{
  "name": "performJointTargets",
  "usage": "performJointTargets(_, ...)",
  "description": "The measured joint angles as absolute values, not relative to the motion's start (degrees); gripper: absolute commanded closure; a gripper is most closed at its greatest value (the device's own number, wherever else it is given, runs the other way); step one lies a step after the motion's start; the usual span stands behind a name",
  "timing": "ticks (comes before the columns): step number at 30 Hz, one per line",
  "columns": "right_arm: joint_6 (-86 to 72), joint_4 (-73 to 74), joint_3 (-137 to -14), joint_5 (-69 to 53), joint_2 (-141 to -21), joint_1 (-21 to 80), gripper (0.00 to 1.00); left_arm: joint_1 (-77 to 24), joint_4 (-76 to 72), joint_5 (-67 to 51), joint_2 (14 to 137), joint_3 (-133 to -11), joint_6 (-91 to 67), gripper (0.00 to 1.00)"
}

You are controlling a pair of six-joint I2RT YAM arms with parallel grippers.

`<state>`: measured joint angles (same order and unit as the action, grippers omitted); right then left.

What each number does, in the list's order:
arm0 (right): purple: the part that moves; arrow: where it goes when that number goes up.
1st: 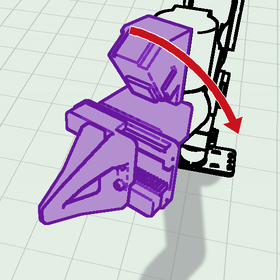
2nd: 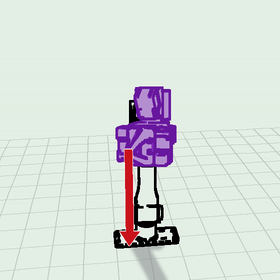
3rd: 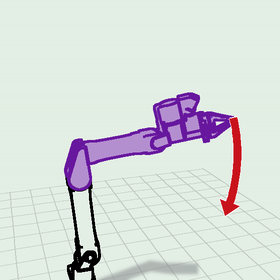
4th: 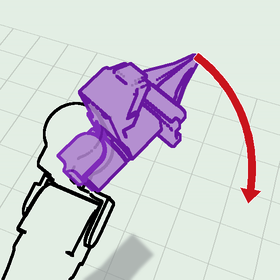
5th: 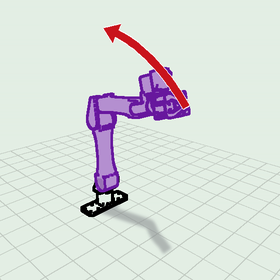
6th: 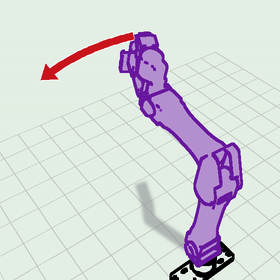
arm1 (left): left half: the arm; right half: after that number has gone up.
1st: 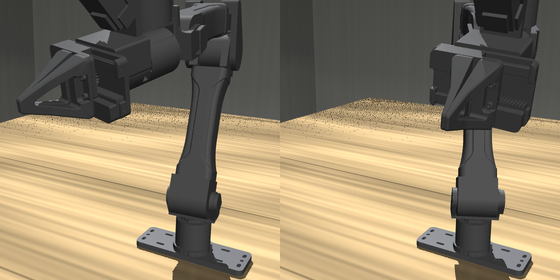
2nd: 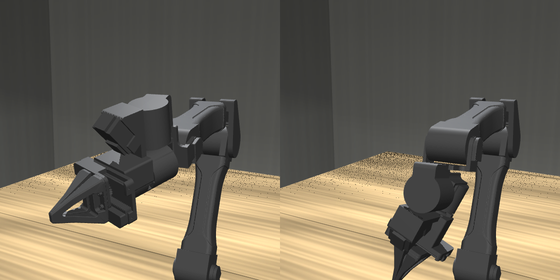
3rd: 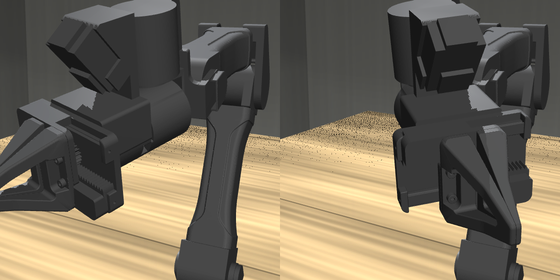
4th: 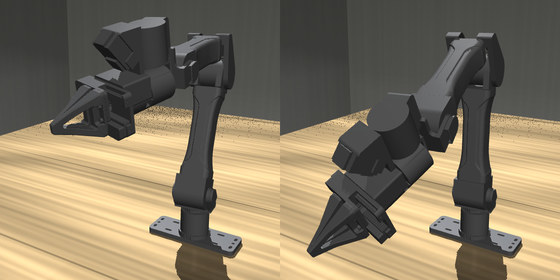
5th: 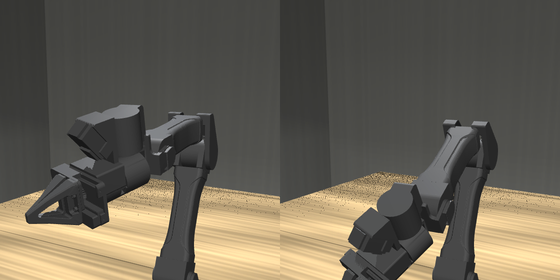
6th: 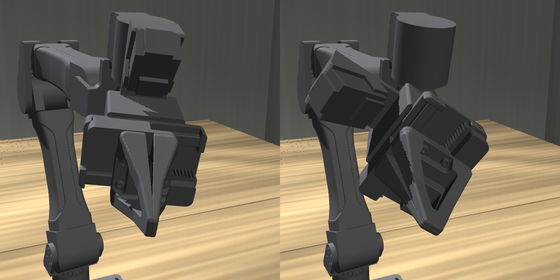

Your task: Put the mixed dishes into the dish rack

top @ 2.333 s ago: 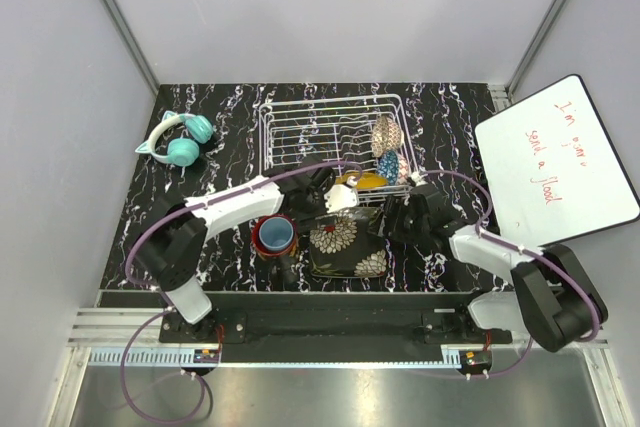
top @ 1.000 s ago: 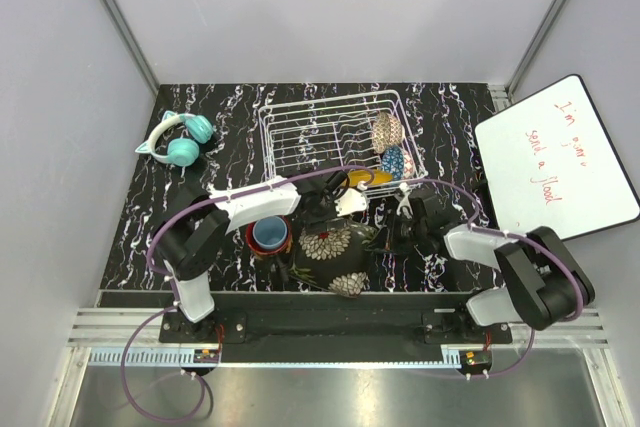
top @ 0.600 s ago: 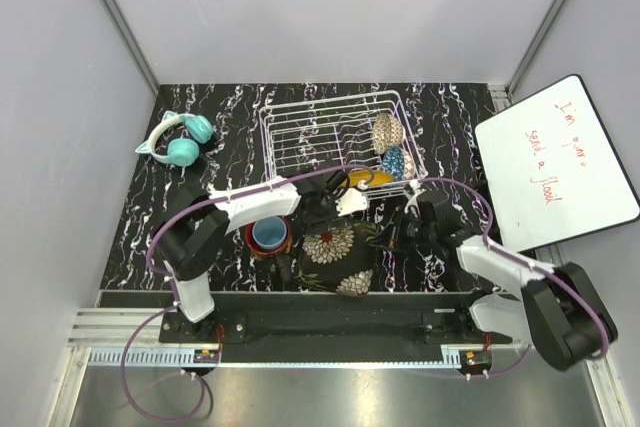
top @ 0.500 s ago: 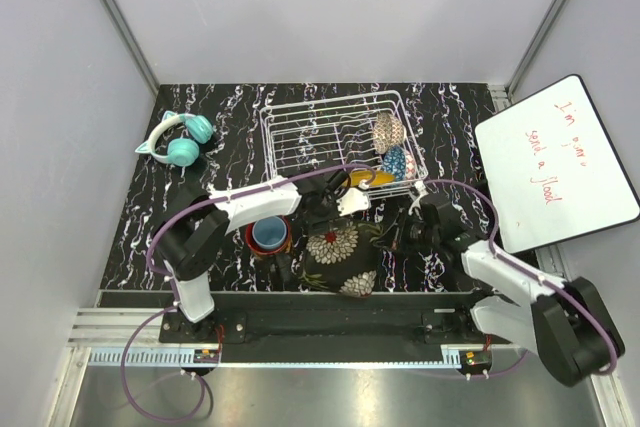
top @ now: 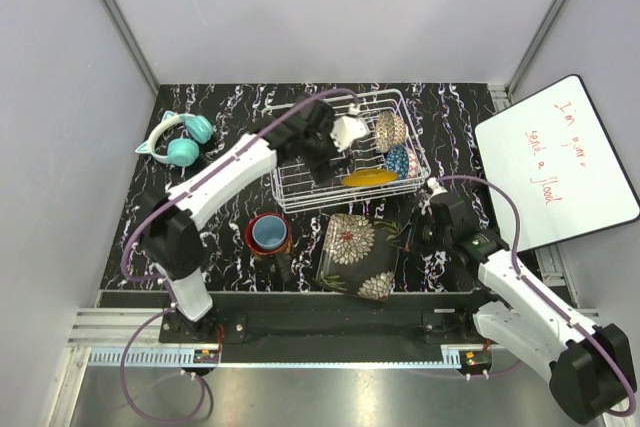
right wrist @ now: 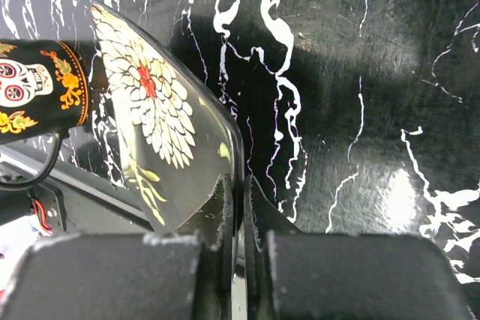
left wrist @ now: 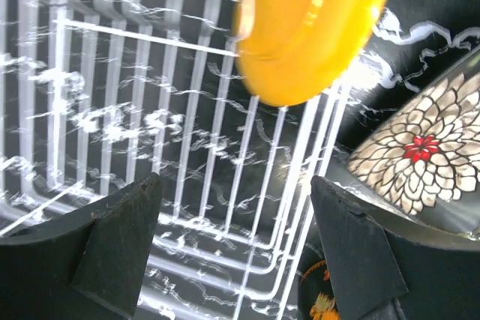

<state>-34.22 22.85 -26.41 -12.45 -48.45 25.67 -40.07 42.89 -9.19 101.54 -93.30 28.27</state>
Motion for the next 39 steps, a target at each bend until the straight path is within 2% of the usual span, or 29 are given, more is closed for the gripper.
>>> performJointTargets(7, -29.5, 30.7, -33.9, -10.3, -49.0, 25.7, 1.00, -30.6, 46.2, -12.5, 93.9, -90.5, 23.3, 0.20)
performJointTargets(14, -23.3, 36.6, -45.5, -7.6, -50.0, 25.7, 1.00, -17.3, 47.0, -12.7, 94.8, -85.0, 14.2, 0.21)
performJointTargets(27, -11.0, 45.8, -69.0, -4.5, -57.9, 25.7, 1.00, -17.8, 45.3, -13.3, 99.7, -83.9, 7.6, 0.24)
performJointTargets(37, 1.0, 45.2, -86.6, -0.2, -72.8, 25.7, 1.00, -16.1, 42.4, -11.7, 101.0, -80.0, 11.0, 0.28)
performJointTargets(39, 3.6, 45.4, -89.9, 0.9, -76.5, 25.7, 1.00, -16.0, 41.4, -11.6, 101.5, -80.0, 12.5, 0.32)
